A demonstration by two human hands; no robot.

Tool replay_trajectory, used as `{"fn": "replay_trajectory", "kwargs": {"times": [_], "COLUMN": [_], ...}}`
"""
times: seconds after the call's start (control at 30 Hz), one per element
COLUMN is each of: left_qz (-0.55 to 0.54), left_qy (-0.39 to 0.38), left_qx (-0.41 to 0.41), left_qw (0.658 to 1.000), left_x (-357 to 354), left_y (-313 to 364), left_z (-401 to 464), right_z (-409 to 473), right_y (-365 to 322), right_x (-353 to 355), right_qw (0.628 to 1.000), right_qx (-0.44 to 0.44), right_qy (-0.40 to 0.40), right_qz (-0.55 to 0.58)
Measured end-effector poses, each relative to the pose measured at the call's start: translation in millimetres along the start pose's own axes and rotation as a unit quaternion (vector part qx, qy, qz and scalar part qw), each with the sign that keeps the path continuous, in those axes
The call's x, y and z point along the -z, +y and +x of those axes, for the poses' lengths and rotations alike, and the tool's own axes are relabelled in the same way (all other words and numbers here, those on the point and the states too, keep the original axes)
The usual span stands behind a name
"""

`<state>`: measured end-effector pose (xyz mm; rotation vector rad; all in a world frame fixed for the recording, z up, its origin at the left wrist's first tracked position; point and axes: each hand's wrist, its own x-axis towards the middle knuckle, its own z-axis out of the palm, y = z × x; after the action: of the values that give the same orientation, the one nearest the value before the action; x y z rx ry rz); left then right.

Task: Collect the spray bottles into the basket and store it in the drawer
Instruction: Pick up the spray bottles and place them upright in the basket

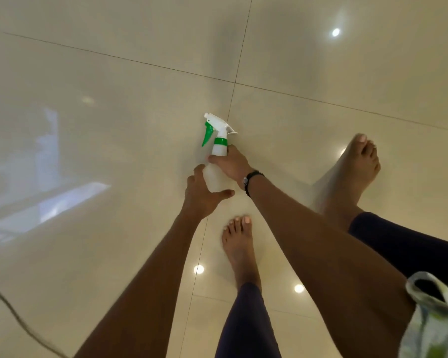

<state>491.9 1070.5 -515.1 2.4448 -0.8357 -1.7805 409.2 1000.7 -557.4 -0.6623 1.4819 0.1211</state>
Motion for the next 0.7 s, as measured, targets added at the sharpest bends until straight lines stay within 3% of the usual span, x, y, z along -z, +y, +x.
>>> {"fn": "replay_trajectory", "kwargs": {"times": [0.33, 0.43, 0.57, 0.7], "left_qz": [-0.011, -0.038, -0.067, -0.084], "left_qy": [-0.076, -0.098, -0.118, -0.080], "left_qx": [-0.063, -0.106, -0.058, -0.104], "left_qw": [0.995, 0.989, 0.989, 0.988], "left_x": [25.5, 33.2, 46.6, 50.8], "left_y": [109.9, 174.9, 274.2, 389.3], "left_z": [-71.1, -104.5, -149.6, -192.1], "right_z": [-101.5, -148.6, -213.6, -274.4], "right_y": [-51.1, -85.4, -135.7, -193.7], "right_x": [87.1, 131.5, 207.0, 295.3], "right_qw": [0.995, 0.992, 0.979, 0.966], "right_qx": [0.061, 0.110, 0.175, 0.242], "right_qy": [-0.009, -0.024, -0.045, -0.022], "right_qz": [0.077, 0.060, 0.091, 0.087]}}
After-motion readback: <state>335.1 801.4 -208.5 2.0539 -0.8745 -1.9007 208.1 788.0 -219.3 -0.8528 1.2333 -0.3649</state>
